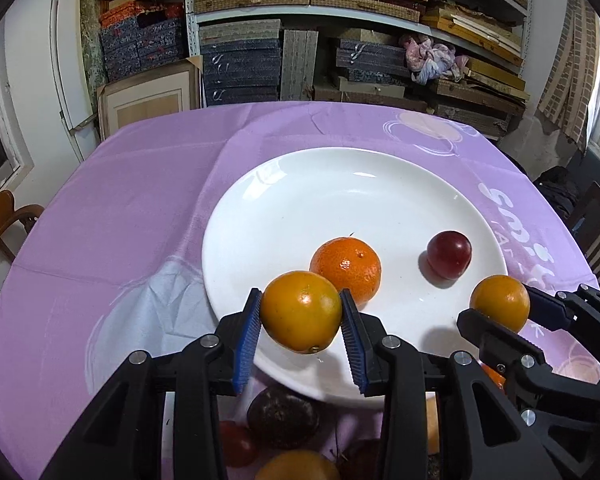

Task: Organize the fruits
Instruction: 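Carry both yellow fruits onto the white plate and open both tools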

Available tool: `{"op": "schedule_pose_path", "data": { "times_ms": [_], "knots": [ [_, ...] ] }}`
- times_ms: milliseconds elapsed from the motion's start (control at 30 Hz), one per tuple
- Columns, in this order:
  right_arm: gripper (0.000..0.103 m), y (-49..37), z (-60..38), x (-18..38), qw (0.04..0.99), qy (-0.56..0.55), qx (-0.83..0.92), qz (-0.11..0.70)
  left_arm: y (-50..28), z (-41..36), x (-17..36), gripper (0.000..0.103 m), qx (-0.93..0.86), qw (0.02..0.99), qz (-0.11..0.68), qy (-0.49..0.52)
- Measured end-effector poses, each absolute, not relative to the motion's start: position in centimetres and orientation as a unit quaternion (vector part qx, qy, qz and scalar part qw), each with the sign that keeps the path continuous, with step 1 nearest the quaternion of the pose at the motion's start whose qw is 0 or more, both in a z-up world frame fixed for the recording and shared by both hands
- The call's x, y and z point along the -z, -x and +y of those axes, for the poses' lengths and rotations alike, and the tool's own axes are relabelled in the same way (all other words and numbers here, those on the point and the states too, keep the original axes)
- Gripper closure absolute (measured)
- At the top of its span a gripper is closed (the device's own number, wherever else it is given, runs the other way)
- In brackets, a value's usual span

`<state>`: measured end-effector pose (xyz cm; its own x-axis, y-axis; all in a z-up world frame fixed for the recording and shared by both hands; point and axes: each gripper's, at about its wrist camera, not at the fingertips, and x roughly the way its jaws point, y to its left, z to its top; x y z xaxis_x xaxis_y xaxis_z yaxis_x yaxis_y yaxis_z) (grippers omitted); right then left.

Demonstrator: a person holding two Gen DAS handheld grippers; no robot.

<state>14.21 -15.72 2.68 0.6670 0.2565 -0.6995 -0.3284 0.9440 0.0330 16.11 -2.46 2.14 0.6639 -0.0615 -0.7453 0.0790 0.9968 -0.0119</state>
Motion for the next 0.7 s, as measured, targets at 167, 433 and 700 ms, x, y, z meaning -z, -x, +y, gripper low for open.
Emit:
{"op": "schedule_pose_path", "data": {
  "times_ms": [167, 433, 700],
  "knots": [
    [0.066, -16.1, -14.7, -1.1, 0.902, 0.062, -0.163, 0.396, -17.1, -2.3, -1.1, 0.064, 0.032, 0.910, 0.412, -0.023],
    [0.063, -14.6, -16.2, -4.3, 0.915, 0.044, -0.165, 0.365, -16.3, -1.2, -3.0, 0.052, 0.030, 0.917, 0.398, -0.019],
    [0.012, -5.0, -22.1, -8.3, 0.962, 0.005, -0.117, 0.246, -9.1, 2.9, -6.0, 0.028, 0.005, 0.930, 0.367, 0.004]
  ]
}}
